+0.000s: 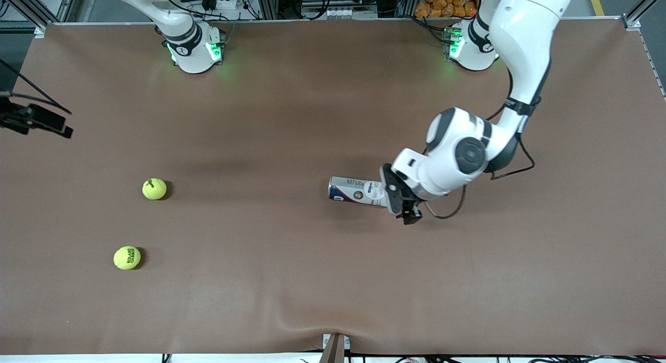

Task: Insert tennis ball vertically with right arm
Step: 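Grasp the can with the left gripper while the right gripper reaches out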

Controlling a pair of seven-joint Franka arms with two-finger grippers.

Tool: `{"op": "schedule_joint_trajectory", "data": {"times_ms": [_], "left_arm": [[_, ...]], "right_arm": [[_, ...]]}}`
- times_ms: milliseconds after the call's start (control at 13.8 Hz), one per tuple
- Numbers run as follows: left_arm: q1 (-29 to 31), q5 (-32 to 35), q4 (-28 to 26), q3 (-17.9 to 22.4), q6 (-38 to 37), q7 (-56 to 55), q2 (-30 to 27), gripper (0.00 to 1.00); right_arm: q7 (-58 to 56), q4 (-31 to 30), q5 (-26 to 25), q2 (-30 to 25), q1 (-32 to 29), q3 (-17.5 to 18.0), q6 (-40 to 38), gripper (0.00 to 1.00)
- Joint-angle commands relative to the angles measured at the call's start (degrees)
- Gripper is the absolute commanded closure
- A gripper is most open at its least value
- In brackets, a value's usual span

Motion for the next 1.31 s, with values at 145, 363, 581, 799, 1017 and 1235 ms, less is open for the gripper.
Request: {"op": "schedule_joint_trajectory", "data": {"times_ms": [145, 363, 581, 799, 1017, 1235], "left_arm": [[-3.02, 10.07, -0.92, 0.16, 3.89, -3.55, 2.35, 0.00], [-3.80, 14.76, -1.09, 0.15, 6.10, -3.72, 4.29, 0.00], [-5.65, 14.85, -1.18, 0.15, 9.09, -4.16, 6.13, 0.00], [-6.44, 15.64, -2.31, 0.24, 9.71, -4.07, 6.32, 0.00], [-7.76, 15.73, -3.90, 0.33, 9.71, -4.07, 5.79, 0.00], [-7.76, 17.92, -3.99, 0.24, 10.67, -4.16, 6.14, 0.00]], "right_arm": [[0.15, 0.16, 0.53, 1.53, 2.09, -0.05, 2.67, 0.00], [0.15, 0.07, 0.53, 2.15, 1.30, -0.05, 5.12, 0.00], [0.15, 0.25, -0.17, 4.60, 1.30, -0.14, 5.74, 0.00], [0.15, 0.77, -0.53, 6.36, 1.38, -0.14, 7.15, 0.00], [0.67, 0.69, -0.53, 9.25, 1.29, -0.14, 6.71, 0.00], [-0.11, 0.78, -0.18, 11.10, -0.19, -0.23, 7.15, 0.00]]}}
